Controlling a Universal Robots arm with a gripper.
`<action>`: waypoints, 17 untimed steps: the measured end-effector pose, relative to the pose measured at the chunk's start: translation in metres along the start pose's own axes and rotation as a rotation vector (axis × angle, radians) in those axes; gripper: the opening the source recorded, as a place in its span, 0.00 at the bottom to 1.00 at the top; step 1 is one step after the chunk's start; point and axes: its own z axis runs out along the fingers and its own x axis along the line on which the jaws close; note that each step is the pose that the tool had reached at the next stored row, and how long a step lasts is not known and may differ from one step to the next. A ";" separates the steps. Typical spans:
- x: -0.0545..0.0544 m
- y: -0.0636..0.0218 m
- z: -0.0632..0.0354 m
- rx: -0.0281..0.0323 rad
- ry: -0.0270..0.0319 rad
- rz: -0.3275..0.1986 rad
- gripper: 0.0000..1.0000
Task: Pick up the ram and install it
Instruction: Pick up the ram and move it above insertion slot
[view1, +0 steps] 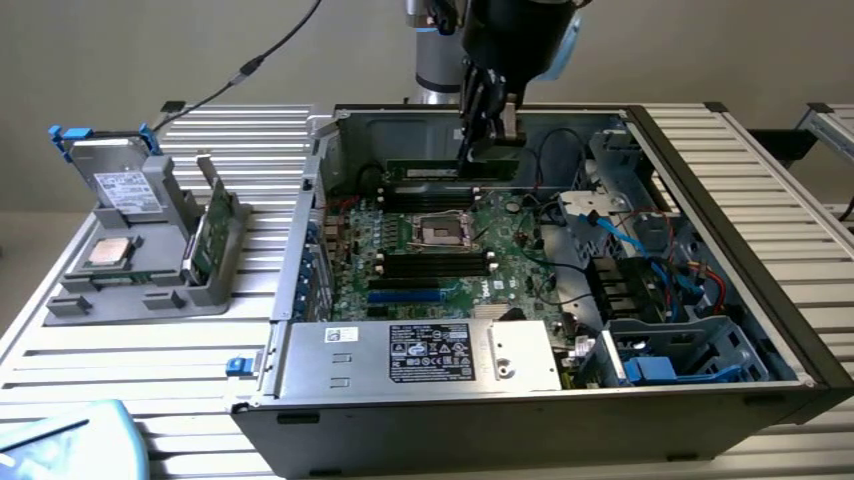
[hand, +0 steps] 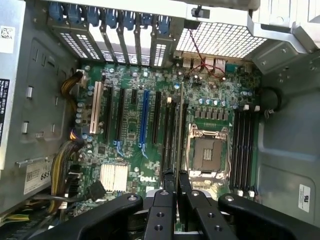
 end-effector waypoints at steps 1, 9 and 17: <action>0.000 -0.0002 0.0013 0.0000 0.0010 0.003 0.14; -0.002 -0.0019 0.0124 -0.0010 0.0034 0.028 0.14; -0.003 -0.0025 0.0159 -0.0030 0.0044 0.033 0.14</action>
